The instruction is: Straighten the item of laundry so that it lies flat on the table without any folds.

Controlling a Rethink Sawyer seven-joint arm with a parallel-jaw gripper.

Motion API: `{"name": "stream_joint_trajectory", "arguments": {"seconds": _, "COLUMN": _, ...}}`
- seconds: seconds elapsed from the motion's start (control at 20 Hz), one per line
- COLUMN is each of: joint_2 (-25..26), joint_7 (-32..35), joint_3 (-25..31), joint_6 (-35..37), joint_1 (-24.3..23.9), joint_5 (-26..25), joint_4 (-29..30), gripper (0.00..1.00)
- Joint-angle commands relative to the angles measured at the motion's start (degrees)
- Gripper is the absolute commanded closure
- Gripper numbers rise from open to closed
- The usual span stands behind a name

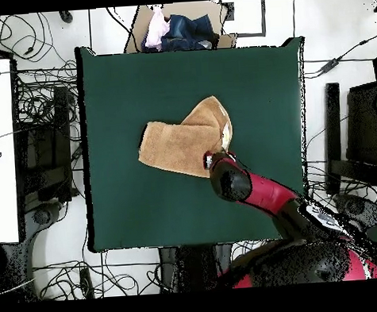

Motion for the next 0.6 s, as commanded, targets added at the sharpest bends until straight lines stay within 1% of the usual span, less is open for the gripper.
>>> {"name": "stream_joint_trajectory", "arguments": {"seconds": 0.05, "joint_2": 2.9, "joint_7": 11.9, "joint_3": -1.2, "joint_6": 4.7, "joint_1": 2.9, "joint_5": 5.1, "joint_4": -6.0, "gripper": 0.0}}
{"name": "stream_joint_trajectory", "arguments": {"seconds": 0.3, "joint_2": 0.7, "joint_7": 12.2, "joint_3": -1.2, "joint_6": 6.6, "joint_1": 2.9, "joint_5": 5.7, "joint_4": -4.7, "gripper": 0.0}}
{"name": "stream_joint_trajectory", "arguments": {"seconds": 0.6, "joint_2": 0.9, "joint_7": 10.7, "joint_3": -1.3, "joint_6": 7.5, "joint_1": 1.7, "joint_5": 5.2, "joint_4": -5.5, "gripper": 0.0}}
